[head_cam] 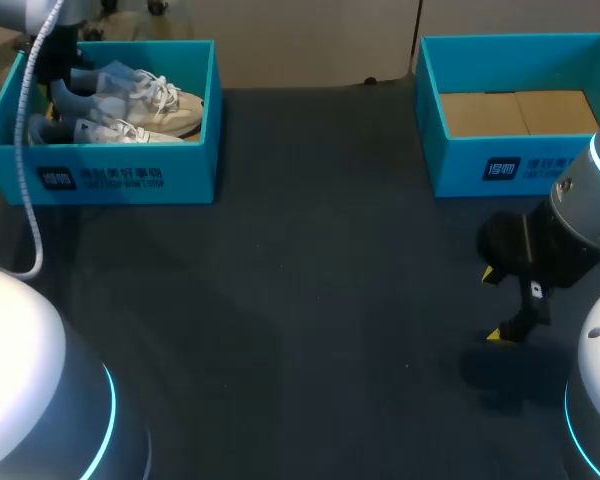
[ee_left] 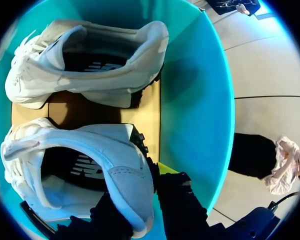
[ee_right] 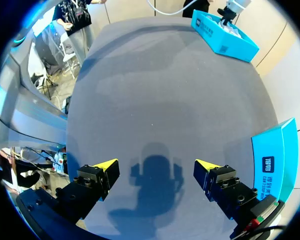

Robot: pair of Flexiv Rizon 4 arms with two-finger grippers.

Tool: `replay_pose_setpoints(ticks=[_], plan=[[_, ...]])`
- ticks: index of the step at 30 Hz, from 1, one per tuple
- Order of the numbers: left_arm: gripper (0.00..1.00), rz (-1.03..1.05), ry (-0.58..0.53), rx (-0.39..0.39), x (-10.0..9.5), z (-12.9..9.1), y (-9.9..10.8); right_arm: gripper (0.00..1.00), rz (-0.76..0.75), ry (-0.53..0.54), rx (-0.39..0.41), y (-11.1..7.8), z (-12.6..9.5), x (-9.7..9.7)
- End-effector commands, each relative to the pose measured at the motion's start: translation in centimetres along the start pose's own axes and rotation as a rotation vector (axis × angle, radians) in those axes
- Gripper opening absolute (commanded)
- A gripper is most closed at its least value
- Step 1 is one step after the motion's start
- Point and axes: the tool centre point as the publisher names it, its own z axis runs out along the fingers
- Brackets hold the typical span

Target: Take the shoe out of the shoebox, open the shoe tongue, remove and reinsert the insole, then place the shoe into the shoebox

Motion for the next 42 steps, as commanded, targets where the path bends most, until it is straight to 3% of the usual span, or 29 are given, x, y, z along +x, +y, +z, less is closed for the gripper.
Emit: replay_pose_setpoints(ticks=[1,3,5,17,21,27,31,34,38,42], plan=[[0.0,-0.004,-0.002,0.011,0.0,0.0,0.7,1.0,0.0,-0.002,0.001,0.0,0.2,0.1],[0.18,-0.005,-0.004,0.01,0.0,0.1,0.8,1.0,0.0,-0.002,0.001,0.0,0.2,0.1],[0.26,-0.005,-0.003,0.009,0.0,0.2,0.8,1.0,0.0,-0.002,0.001,0.0,0.2,0.1],[0.31,0.002,-0.027,0.011,-0.4,0.1,0.9,1.0,0.0,-0.002,0.001,0.0,0.2,0.1],[0.35,0.013,-0.036,0.015,-0.6,-0.2,0.4,1.0,0.0,-0.002,0.001,0.0,0.2,0.1],[0.49,0.025,-0.052,0.019,-0.8,-0.1,0.2,1.0,0.0,-0.002,0.001,0.0,0.2,0.1],[0.5,0.027,-0.061,0.023,-0.9,0.0,0.2,1.0,0.0,-0.002,0.001,0.0,0.2,0.1],[0.71,0.029,-0.064,0.022,-0.8,0.0,0.2,1.0,0.0,-0.002,0.001,0.0,0.2,0.1],[0.84,0.027,-0.076,0.023,-0.2,-0.3,0.2,1.0,0.0,-0.002,0.001,0.0,0.2,0.1],[0.89,0.022,-0.092,0.017,0.2,-0.8,0.3,1.0,0.0,-0.002,0.001,0.0,0.2,0.1]])
